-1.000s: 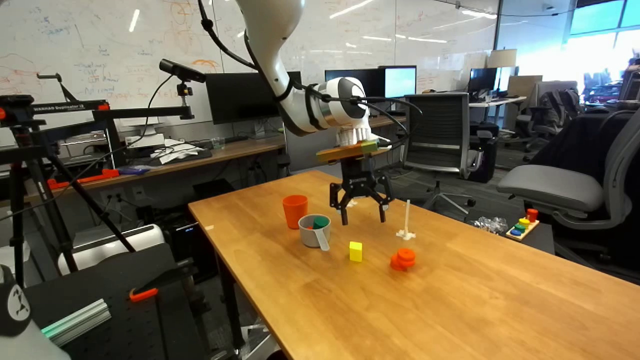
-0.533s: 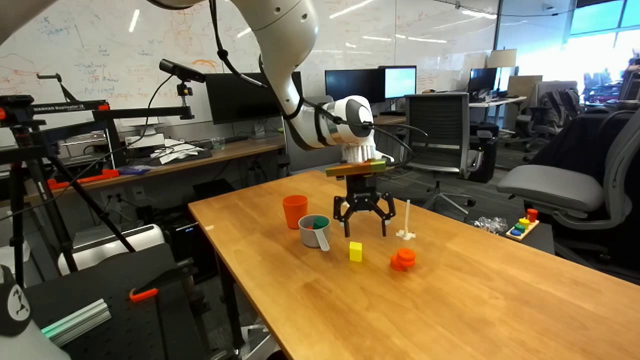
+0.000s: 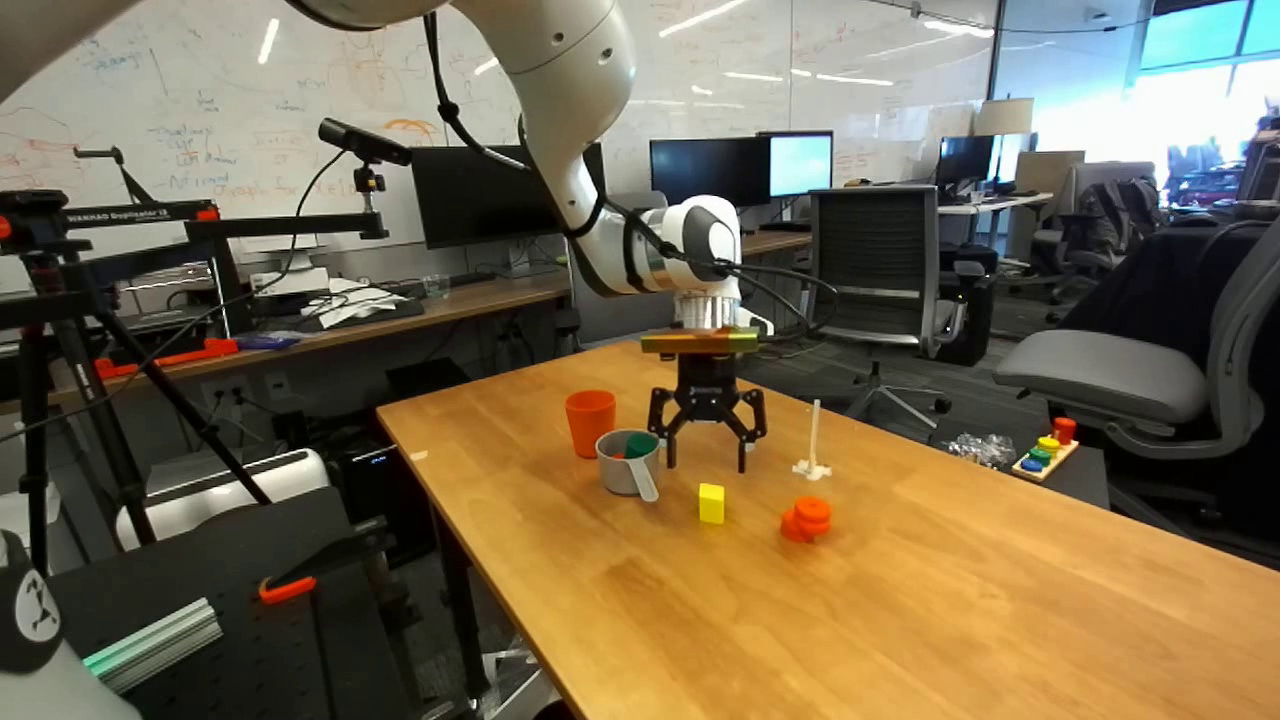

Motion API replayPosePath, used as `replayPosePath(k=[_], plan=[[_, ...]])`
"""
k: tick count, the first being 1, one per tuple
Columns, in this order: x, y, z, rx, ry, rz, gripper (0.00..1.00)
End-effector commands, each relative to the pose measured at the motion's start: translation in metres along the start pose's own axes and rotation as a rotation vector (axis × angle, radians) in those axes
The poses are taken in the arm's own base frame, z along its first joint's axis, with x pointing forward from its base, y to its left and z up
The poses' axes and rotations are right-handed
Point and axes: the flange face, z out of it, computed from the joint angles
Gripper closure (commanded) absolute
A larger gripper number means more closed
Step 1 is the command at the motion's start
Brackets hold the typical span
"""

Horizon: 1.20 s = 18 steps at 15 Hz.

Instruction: Put the orange, green and yellow building blocks in the grey pot

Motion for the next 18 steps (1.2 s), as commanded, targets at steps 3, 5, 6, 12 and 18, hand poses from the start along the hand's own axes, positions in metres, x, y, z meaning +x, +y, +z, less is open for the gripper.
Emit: replayPosePath(k=[3,5,6,12,18], plan=[[-0.008,0.004,0.0,0.058,-0.016,0.017,0.0],[-0.011,0.006,0.001,0.061,-0.021,0.024,0.0],[-0.013,0.007,0.002,0.063,-0.022,0.027,0.0],[-0.02,0.014,0.015,0.084,-0.036,0.038,0.0],[-0.028,0.019,0.023,0.099,-0.051,0.057,0.34]])
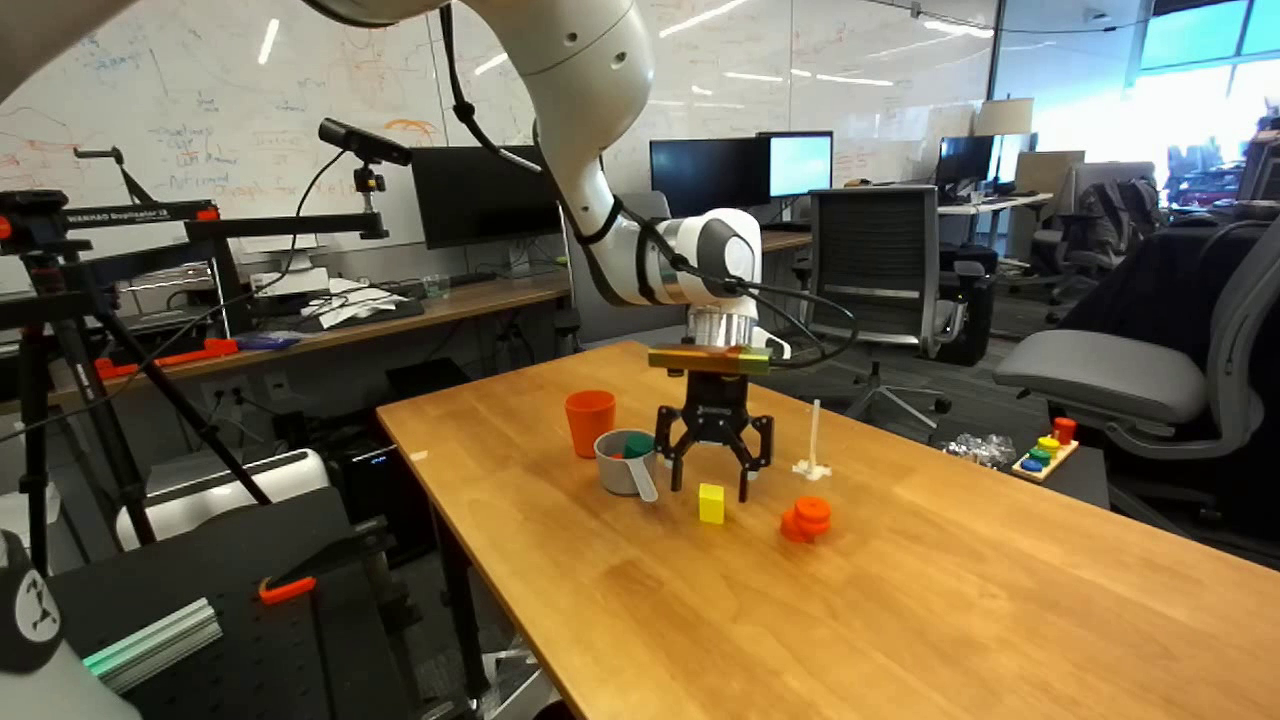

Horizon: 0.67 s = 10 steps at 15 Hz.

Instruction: Put the orange, green and yellow building blocks in the grey pot

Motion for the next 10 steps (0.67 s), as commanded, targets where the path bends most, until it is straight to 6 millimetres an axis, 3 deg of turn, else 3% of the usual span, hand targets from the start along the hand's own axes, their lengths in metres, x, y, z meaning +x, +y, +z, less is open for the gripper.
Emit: replayPosePath(k=[1,7,10], plan=[[-0.008,0.001,0.0,0.035,-0.012,0.007,0.42],[-0.013,0.006,0.006,0.065,-0.02,0.022,0.89],[-0.013,0.002,-0.006,0.06,-0.012,0.028,0.85]])
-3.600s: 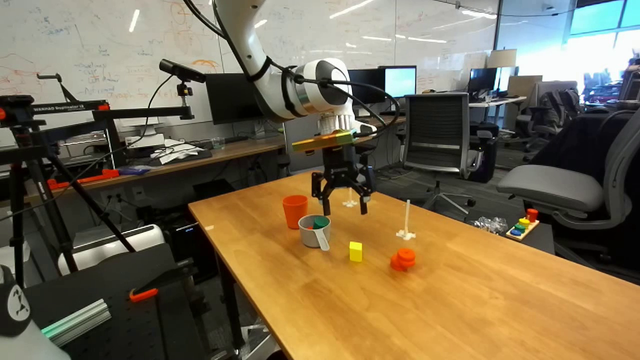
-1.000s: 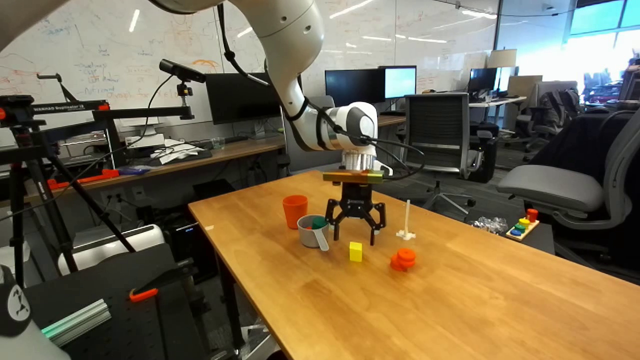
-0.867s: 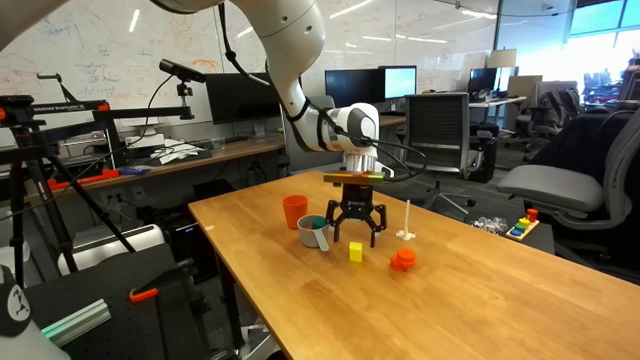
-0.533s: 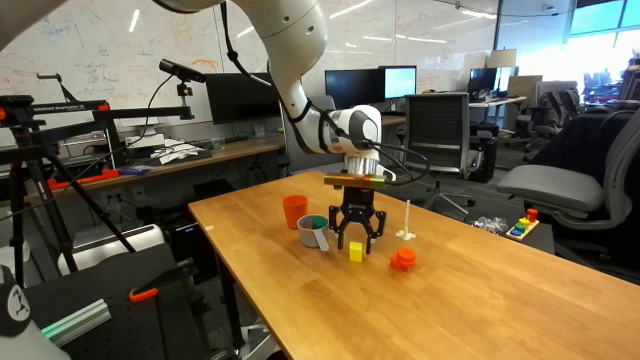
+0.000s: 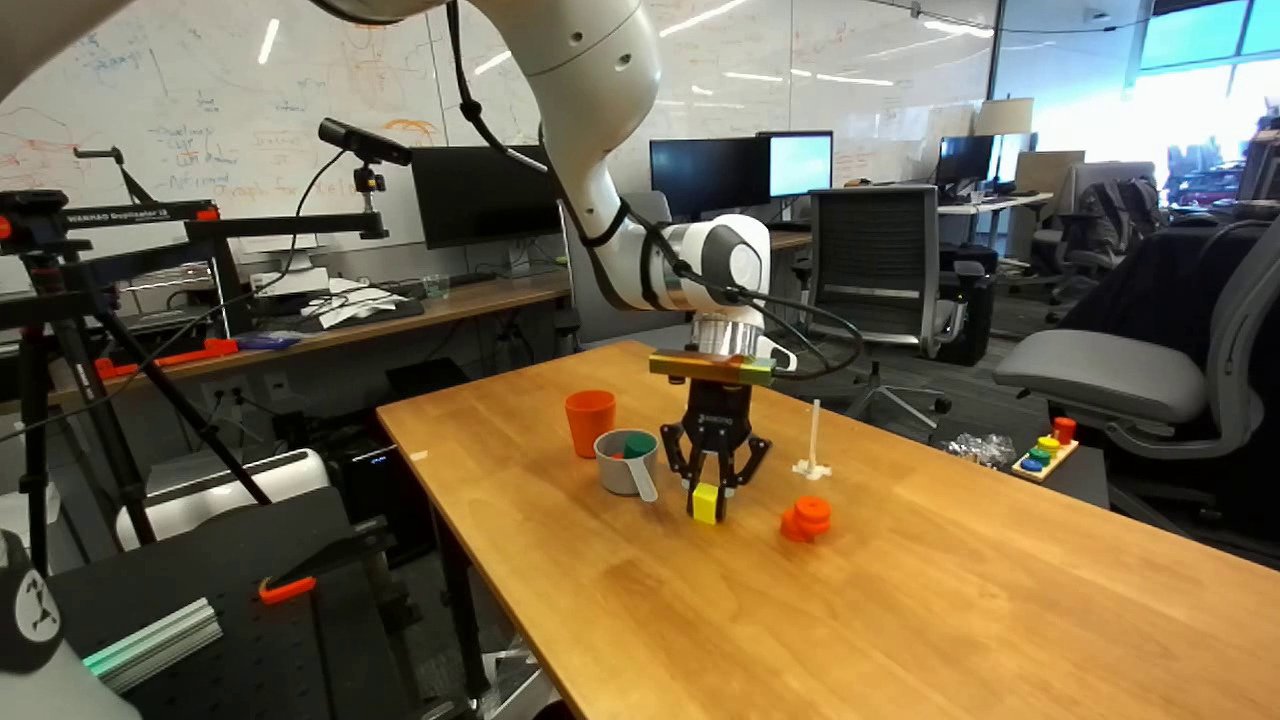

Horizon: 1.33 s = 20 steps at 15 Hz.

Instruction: Put the orange, green and yellow building blocks in the grey pot

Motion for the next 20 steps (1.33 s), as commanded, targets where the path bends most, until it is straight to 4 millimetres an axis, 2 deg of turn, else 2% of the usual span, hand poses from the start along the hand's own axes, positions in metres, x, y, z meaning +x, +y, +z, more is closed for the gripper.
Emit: replayPosePath(k=[1,7,12,15,20], plan=[[-0.006,-0.008,-0.022,0.019,0.003,0.0,0.85],[-0.009,-0.043,-0.081,-0.037,0.055,-0.008,0.85],[-0.013,-0.08,-0.129,-0.091,0.085,-0.011,0.85],[-0.011,-0.098,-0.137,-0.095,0.091,-0.024,0.85],[-0.004,-0.112,-0.124,-0.089,0.078,-0.054,0.86]])
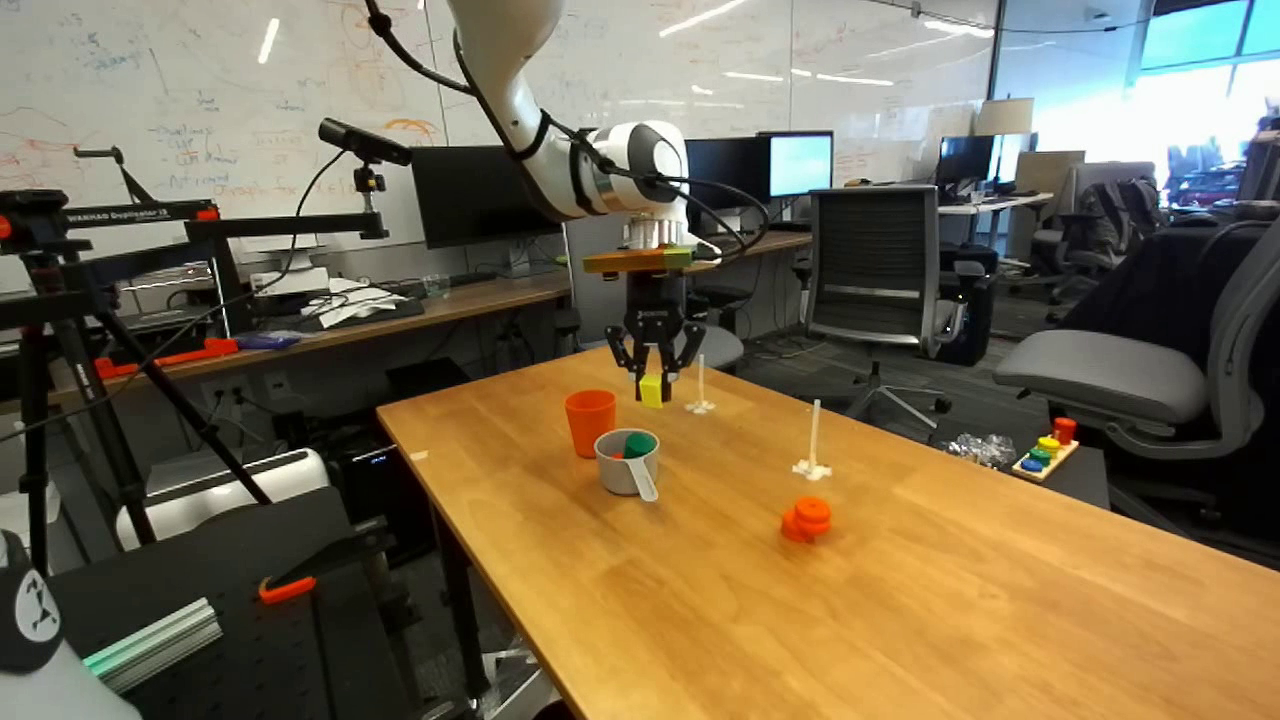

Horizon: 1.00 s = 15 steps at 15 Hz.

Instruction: Put the orange, green and yellow building blocks in the grey pot

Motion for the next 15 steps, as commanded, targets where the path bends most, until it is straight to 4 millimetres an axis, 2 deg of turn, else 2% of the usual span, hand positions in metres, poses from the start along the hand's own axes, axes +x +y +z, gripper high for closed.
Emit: replayPosePath(k=[1,8,15], plan=[[-0.001,-0.01,0.004,0.006,-0.021,-0.006,0.86],[0.009,-0.024,0.022,0.002,-0.053,-0.026,0.86],[0.019,-0.041,0.029,-0.009,-0.069,-0.038,0.86]])
